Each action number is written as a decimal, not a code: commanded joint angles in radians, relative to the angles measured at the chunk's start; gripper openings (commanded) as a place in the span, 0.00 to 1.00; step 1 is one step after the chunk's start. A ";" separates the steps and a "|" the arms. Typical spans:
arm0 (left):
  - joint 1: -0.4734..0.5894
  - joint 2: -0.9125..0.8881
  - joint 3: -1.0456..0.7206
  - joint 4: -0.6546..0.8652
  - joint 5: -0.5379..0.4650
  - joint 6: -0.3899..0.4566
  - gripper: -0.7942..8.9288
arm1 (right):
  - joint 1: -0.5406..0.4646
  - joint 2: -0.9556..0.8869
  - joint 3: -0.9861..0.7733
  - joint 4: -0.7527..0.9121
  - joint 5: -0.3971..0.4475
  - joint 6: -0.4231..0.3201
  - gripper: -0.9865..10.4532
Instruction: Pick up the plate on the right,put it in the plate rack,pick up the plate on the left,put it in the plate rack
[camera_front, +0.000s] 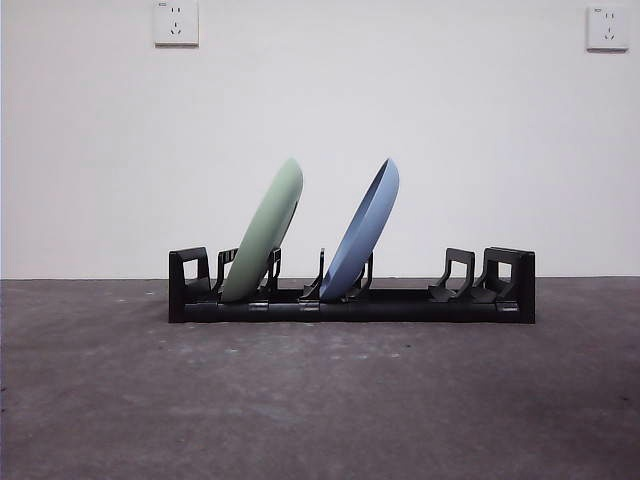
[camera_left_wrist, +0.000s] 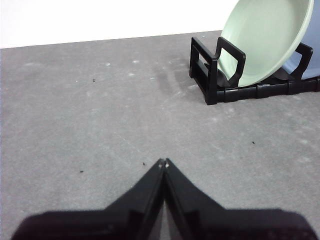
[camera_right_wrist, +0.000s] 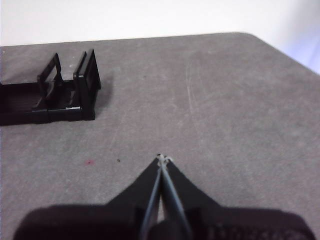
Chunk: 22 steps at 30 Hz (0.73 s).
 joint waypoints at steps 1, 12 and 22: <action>0.003 0.000 -0.011 0.008 -0.003 -0.006 0.08 | 0.000 -0.003 -0.023 0.039 -0.006 0.031 0.09; 0.003 0.002 -0.011 0.008 -0.003 -0.006 0.08 | 0.000 -0.002 -0.024 0.040 -0.006 0.031 0.09; 0.003 0.002 -0.011 0.008 -0.003 -0.006 0.08 | 0.000 -0.002 -0.024 0.040 -0.006 0.031 0.09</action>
